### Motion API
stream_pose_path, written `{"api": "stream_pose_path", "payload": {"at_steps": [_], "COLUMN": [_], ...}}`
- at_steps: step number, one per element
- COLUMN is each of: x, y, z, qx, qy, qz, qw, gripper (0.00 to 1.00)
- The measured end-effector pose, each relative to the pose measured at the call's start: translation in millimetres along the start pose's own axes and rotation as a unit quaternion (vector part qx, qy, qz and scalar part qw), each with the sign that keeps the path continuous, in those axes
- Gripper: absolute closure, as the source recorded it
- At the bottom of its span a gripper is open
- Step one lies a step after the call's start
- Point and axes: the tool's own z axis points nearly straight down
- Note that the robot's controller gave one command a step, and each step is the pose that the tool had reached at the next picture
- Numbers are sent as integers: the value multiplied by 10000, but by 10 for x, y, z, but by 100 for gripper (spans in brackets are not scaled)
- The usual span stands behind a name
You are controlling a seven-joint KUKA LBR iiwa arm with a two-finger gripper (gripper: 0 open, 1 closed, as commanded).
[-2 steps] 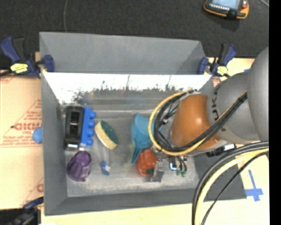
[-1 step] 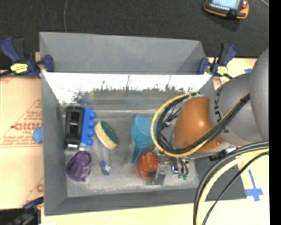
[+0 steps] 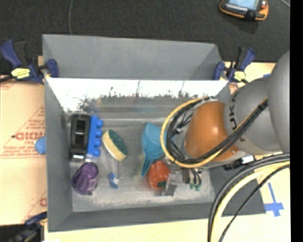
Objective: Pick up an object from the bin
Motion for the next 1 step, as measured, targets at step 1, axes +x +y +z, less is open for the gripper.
{"api": "stream_pose_path", "payload": {"at_steps": [1], "x": [11], "y": [12], "z": [-29], "qx": [1], "qy": [7], "qz": [37], "qw": [10000], "gripper": [100]}}
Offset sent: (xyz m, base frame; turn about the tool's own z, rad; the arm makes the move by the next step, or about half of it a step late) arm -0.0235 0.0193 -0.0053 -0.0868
